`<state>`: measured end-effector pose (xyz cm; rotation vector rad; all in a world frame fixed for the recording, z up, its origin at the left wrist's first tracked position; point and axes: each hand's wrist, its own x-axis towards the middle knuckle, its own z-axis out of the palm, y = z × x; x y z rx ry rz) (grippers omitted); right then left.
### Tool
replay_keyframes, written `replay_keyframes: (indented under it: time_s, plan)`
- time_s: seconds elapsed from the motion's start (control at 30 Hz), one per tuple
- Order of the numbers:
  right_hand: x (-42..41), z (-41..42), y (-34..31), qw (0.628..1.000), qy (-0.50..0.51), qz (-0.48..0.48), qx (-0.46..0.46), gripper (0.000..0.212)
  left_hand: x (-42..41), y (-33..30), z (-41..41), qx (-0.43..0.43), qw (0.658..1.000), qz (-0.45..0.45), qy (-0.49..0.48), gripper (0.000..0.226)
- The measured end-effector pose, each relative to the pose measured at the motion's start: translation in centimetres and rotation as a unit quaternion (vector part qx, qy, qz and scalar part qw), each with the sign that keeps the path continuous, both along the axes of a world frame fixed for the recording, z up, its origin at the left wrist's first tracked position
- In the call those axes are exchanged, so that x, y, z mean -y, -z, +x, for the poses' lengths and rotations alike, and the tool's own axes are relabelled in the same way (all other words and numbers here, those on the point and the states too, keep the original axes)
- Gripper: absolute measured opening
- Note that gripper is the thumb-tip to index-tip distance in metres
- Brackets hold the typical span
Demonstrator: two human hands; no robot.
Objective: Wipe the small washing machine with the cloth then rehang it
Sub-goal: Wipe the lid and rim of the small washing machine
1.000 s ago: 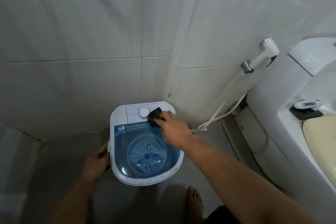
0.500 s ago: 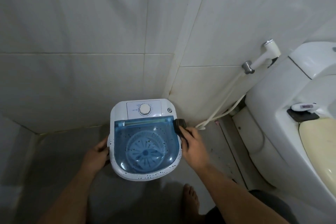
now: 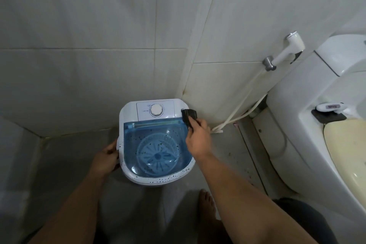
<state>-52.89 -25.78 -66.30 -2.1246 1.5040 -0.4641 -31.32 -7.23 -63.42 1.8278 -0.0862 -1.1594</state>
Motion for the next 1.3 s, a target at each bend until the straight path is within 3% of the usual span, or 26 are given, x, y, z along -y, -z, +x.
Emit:
replay_keyframes:
  time_s: [0.33, 0.47, 0.6, 0.73, 0.9, 1.2, 1.3]
  plan:
    - [-8.5, -6.1, 1.8, 0.993, 0.063, 0.0, 0.103, 0.048, 0.1, 0.1, 0.0, -0.011, 1.0, 0.001, 0.006, 0.051]
    - [-13.5, -8.5, 1.7, 0.992, 0.037, 0.033, 0.114, 0.053, 0.0, -0.1, -0.1, 0.0, 1.0, -0.002, 0.007, 0.051]
    - [-9.9, -7.9, -0.1, 0.971, 0.117, 0.098, 0.185, 0.049, -0.1, -0.3, -0.3, 0.014, 1.0, -0.001, 0.012, 0.049]
    - [-6.8, -6.5, -0.4, 0.969, 0.175, 0.081, 0.154, 0.047, -0.4, 0.3, 0.5, 0.03, 0.999, 0.03, 0.032, 0.047]
    - [-11.8, -5.4, 1.4, 0.972, 0.167, 0.072, 0.148, 0.053, -0.7, 0.9, 0.8, 0.005, 0.999, 0.035, 0.021, 0.047]
    - [-17.4, -6.6, 3.0, 0.988, 0.067, 0.0, 0.136, 0.054, -0.7, 1.4, 1.0, -0.007, 0.999, 0.028, 0.021, 0.047]
    - [-18.5, -6.8, 1.7, 0.995, 0.044, -0.025, 0.083, 0.055, -0.5, 1.5, 1.0, -0.014, 0.999, 0.024, 0.02, 0.048]
